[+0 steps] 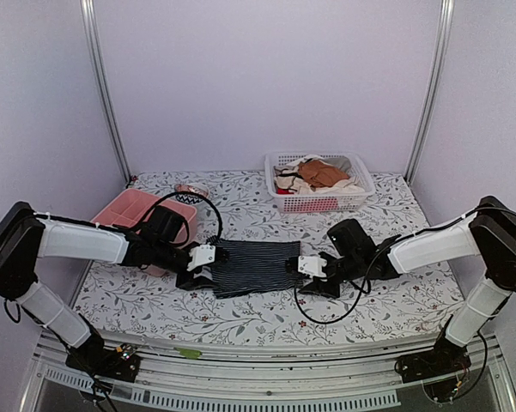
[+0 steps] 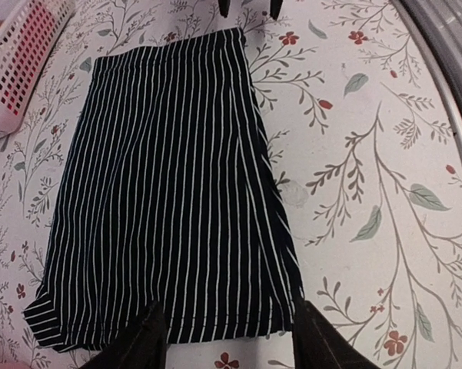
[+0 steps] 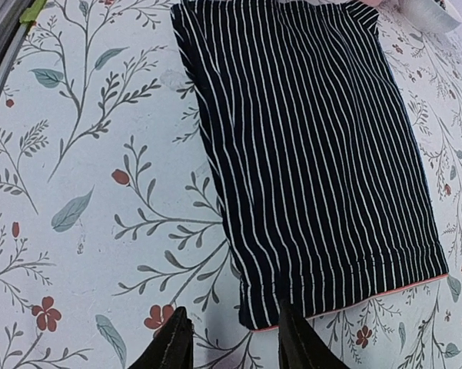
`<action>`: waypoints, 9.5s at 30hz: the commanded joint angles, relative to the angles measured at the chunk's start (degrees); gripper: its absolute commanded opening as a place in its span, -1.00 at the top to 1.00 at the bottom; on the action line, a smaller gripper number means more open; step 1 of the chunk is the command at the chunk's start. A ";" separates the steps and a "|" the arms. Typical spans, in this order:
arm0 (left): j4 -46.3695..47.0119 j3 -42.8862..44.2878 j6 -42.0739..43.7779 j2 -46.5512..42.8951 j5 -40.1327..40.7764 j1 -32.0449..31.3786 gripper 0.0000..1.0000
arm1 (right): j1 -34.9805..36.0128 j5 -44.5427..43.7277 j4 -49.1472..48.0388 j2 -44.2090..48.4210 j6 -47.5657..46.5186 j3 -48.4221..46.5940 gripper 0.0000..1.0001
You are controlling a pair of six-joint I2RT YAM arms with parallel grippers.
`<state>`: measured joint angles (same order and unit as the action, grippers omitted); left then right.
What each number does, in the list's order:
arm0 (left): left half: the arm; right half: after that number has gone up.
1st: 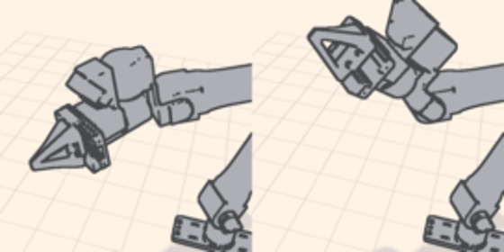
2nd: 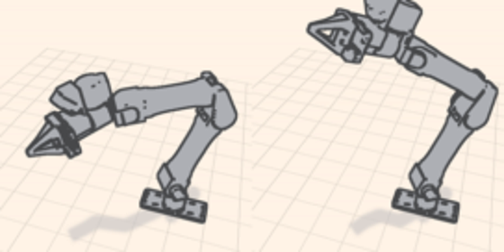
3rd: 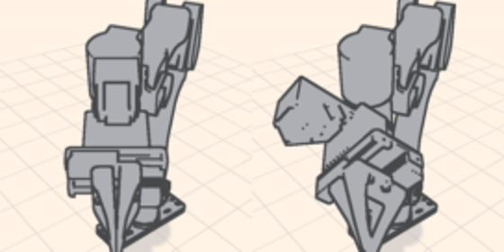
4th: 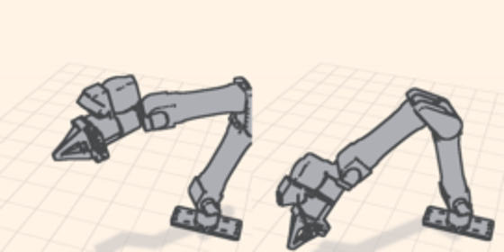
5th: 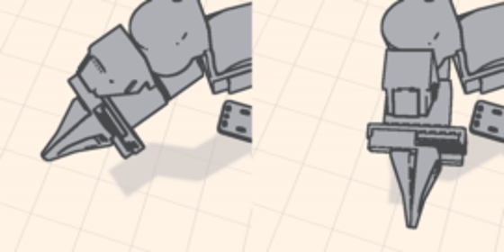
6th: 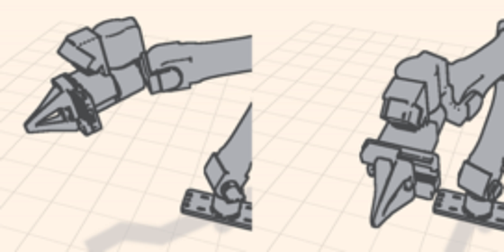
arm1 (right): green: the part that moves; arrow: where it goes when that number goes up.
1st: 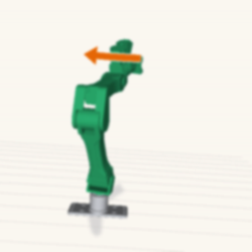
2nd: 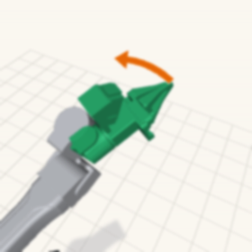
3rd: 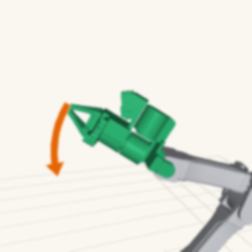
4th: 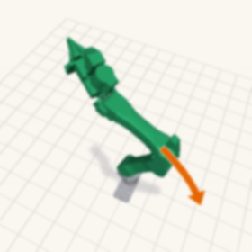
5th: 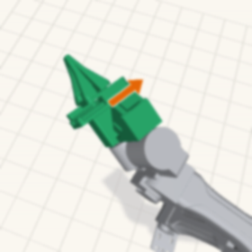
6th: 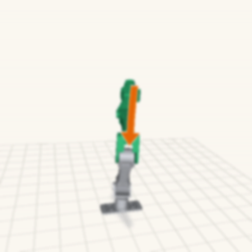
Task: Roll the underwear
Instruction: Pick up the underwear from the center of the board, then fold the underwear at the center of the board, then smooth out the underwear at the center of the board, then rotate the underwear at the center of the board.
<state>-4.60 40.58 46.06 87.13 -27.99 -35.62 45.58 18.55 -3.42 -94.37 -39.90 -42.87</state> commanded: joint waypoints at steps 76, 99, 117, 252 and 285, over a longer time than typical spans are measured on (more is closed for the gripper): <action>-17.51 4.42 14.01 6.13 3.00 -6.09 1.00 | 7.53 -7.69 18.50 0.63 5.31 -6.71 1.00; -39.61 22.02 20.33 8.53 -7.08 1.67 1.00 | 7.40 1.56 32.02 3.18 19.78 -13.65 1.00; -39.51 34.15 24.38 20.61 -4.86 6.42 1.00 | 1.13 -0.10 39.35 -5.35 19.37 -23.13 1.00; -30.82 24.31 -8.39 24.93 -6.55 10.64 1.00 | -2.18 3.43 24.33 -5.09 68.70 -11.74 1.00; -28.49 18.72 -8.86 12.13 -7.87 10.57 0.06 | -5.25 4.26 35.87 -17.89 47.32 -36.97 -0.43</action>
<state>-34.06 61.21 35.57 100.71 -34.13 -25.10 40.42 19.20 31.40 -106.08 16.14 -76.18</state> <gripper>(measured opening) 0.478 0.712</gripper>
